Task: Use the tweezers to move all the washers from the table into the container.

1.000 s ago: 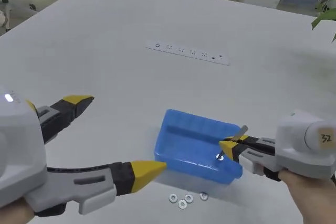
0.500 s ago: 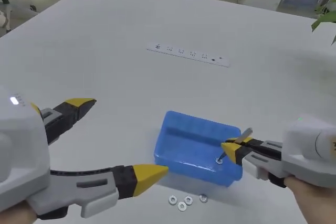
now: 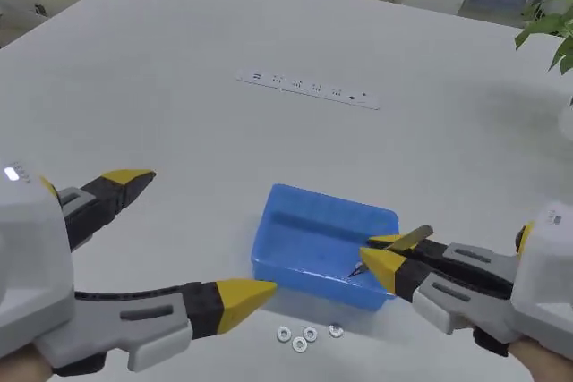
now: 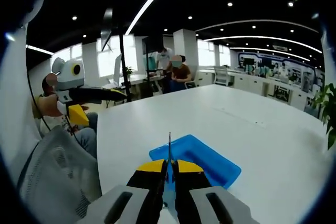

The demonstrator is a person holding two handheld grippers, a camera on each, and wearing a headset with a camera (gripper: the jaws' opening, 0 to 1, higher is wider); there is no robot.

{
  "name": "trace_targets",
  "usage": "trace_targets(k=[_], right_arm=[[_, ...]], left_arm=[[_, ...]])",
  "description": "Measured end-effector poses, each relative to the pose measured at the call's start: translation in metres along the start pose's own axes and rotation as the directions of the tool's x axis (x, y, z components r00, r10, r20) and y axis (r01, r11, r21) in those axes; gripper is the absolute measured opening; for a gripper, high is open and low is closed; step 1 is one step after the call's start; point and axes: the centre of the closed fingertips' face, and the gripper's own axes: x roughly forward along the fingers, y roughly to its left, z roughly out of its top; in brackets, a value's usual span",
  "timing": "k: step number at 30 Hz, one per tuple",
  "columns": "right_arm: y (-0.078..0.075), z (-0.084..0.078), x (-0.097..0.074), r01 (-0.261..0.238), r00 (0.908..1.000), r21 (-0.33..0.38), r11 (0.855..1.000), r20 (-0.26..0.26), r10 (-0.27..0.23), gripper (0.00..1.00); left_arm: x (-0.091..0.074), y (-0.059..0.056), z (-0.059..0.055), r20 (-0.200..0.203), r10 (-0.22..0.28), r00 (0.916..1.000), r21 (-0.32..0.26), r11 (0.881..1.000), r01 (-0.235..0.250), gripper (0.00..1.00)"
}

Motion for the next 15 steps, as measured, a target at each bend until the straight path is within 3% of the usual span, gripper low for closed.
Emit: trace_targets(k=[5,9,15], right_arm=[[0.009,-0.028,0.009,-0.04,0.9972,0.072,0.997,-0.061,0.044,0.03],[0.009,-0.044,0.015,-0.043,0.9932,0.105,0.994,-0.103,0.054,0.03],[0.01,-0.058,0.019,-0.051,0.9883,0.115,0.992,-0.137,0.067,0.03]], left_arm=[[0.002,-0.006,-0.002,-0.012,-0.016,0.9998,0.02,1.0,0.016,0.97],[0.001,-0.007,-0.001,-0.014,-0.018,0.9997,0.028,0.999,0.019,0.97],[-0.002,-0.002,-0.003,-0.018,-0.007,0.9998,0.02,1.0,0.007,0.97]])
